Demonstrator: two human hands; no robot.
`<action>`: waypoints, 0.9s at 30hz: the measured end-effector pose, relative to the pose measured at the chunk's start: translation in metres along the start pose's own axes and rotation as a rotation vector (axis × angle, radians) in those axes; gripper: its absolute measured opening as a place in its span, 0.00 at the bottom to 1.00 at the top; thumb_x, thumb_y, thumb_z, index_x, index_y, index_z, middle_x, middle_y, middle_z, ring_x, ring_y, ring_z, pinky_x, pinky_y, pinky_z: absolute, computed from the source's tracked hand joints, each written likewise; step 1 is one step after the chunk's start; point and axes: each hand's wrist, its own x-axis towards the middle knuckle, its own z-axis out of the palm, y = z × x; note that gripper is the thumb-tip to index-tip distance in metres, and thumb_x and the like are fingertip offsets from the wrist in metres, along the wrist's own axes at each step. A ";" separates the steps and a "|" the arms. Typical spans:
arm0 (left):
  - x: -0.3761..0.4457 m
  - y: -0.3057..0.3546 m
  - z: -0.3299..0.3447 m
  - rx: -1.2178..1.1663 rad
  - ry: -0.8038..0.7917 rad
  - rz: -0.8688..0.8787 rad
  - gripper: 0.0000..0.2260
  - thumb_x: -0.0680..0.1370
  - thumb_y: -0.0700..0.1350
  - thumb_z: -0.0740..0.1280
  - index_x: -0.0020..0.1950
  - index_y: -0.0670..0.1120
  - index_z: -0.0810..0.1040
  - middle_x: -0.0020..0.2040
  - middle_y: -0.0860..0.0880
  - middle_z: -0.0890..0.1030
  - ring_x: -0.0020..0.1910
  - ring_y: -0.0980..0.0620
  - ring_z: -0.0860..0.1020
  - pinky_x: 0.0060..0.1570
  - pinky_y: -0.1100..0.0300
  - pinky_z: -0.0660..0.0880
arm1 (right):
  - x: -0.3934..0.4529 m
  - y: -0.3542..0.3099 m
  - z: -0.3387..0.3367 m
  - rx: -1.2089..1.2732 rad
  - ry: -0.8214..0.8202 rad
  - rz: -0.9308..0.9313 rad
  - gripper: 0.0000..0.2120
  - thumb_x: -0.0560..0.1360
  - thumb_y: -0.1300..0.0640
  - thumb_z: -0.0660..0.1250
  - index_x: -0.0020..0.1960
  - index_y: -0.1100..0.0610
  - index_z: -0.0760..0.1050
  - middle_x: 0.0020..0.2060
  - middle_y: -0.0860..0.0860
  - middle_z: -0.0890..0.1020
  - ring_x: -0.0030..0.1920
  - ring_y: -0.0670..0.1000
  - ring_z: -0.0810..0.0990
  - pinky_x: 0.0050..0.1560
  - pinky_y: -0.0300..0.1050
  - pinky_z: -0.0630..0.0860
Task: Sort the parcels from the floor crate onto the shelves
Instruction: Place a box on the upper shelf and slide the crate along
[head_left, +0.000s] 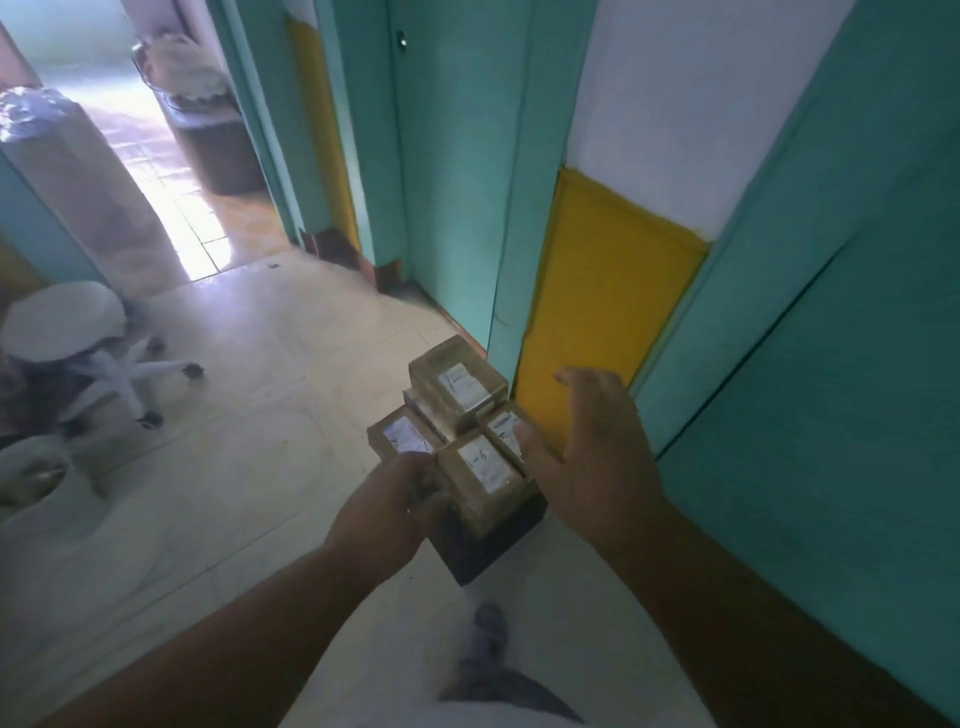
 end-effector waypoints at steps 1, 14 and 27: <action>0.019 -0.001 -0.004 0.001 -0.009 -0.007 0.10 0.79 0.51 0.68 0.58 0.61 0.71 0.51 0.64 0.72 0.48 0.59 0.78 0.36 0.74 0.69 | 0.021 0.004 0.007 0.006 -0.008 0.011 0.29 0.77 0.44 0.68 0.73 0.55 0.65 0.66 0.54 0.71 0.64 0.51 0.70 0.58 0.42 0.67; 0.249 -0.064 -0.067 -0.013 -0.234 -0.095 0.11 0.80 0.50 0.67 0.59 0.59 0.70 0.53 0.58 0.73 0.44 0.61 0.75 0.31 0.73 0.69 | 0.219 0.001 0.122 -0.021 -0.068 0.176 0.29 0.77 0.45 0.69 0.71 0.60 0.69 0.62 0.57 0.76 0.61 0.54 0.74 0.55 0.42 0.70; 0.460 -0.165 0.014 0.007 -0.464 -0.319 0.14 0.79 0.50 0.67 0.64 0.51 0.74 0.49 0.54 0.78 0.43 0.53 0.78 0.35 0.57 0.77 | 0.331 0.087 0.280 -0.070 -0.233 0.389 0.29 0.78 0.44 0.67 0.73 0.55 0.65 0.65 0.53 0.73 0.62 0.49 0.71 0.53 0.38 0.67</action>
